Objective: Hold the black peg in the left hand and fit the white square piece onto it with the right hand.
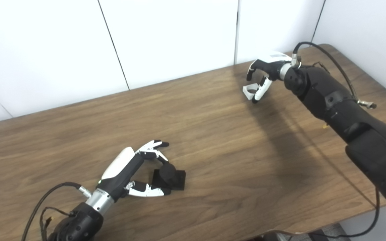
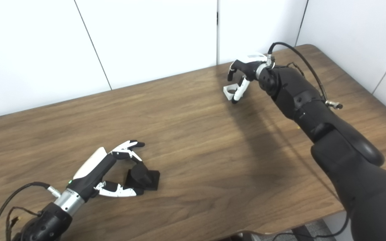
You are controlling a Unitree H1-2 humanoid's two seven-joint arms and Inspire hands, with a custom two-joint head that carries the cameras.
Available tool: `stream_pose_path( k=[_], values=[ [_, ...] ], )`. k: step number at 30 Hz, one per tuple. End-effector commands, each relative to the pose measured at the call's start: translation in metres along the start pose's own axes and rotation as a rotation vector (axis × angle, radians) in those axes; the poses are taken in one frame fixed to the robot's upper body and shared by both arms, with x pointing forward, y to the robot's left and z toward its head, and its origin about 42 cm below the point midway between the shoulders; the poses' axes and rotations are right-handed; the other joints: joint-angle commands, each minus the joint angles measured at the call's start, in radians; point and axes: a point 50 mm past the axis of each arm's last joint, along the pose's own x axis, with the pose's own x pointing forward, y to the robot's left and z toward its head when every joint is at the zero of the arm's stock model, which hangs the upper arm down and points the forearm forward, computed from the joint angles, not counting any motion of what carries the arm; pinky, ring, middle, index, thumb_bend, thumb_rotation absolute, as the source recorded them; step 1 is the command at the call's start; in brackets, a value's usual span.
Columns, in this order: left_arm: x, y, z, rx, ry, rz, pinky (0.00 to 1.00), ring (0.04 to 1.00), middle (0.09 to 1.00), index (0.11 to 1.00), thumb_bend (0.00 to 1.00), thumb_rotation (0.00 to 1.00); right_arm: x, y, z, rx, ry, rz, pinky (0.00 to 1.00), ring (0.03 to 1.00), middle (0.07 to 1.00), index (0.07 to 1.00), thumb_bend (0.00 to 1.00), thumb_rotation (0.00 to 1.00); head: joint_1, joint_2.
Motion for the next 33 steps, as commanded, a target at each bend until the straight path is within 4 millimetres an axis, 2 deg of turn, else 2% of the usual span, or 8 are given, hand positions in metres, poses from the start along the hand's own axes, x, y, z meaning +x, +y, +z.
stream_pose_path(
  k=[1,3,5,13,27,33],
  values=[
    [-0.002,0.008,-0.002,0.026,0.012,0.006,0.84,0.953,0.895,0.492,0.52,0.08,-0.004,-0.022,-0.016,-0.035,0.043,-0.046,0.93,0.888,0.834,0.553,0.62,0.15,0.001,0.002],
    [-0.003,0.008,-0.002,0.025,0.013,0.007,0.84,0.953,0.896,0.492,0.52,0.08,-0.004,-0.020,-0.016,-0.035,0.042,-0.049,0.93,0.885,0.828,0.508,0.55,0.14,0.002,0.004],
    [-0.003,0.008,-0.002,0.021,0.010,0.008,0.84,0.954,0.897,0.492,0.52,0.08,-0.006,-0.019,-0.017,-0.031,0.038,-0.053,0.93,0.879,0.817,0.492,0.53,0.14,0.000,0.007],
    [-0.003,0.007,-0.004,0.015,0.003,0.013,0.84,0.949,0.897,0.492,0.52,0.08,-0.007,-0.018,-0.015,-0.033,0.032,-0.057,0.97,0.892,0.802,0.484,0.52,0.14,0.001,0.009],
    [-0.004,0.006,-0.005,0.019,-0.003,0.018,0.83,0.945,0.894,0.492,0.52,0.08,-0.009,-0.018,-0.015,-0.041,0.021,-0.069,0.95,0.880,0.796,0.484,0.52,0.14,0.004,0.012],
    [-0.002,0.005,-0.007,0.016,0.004,0.020,0.83,0.947,0.896,0.492,0.52,0.08,-0.015,-0.026,-0.013,-0.060,-0.010,-0.109,0.98,0.883,0.797,0.484,0.52,0.14,0.007,0.011]
  ],
)
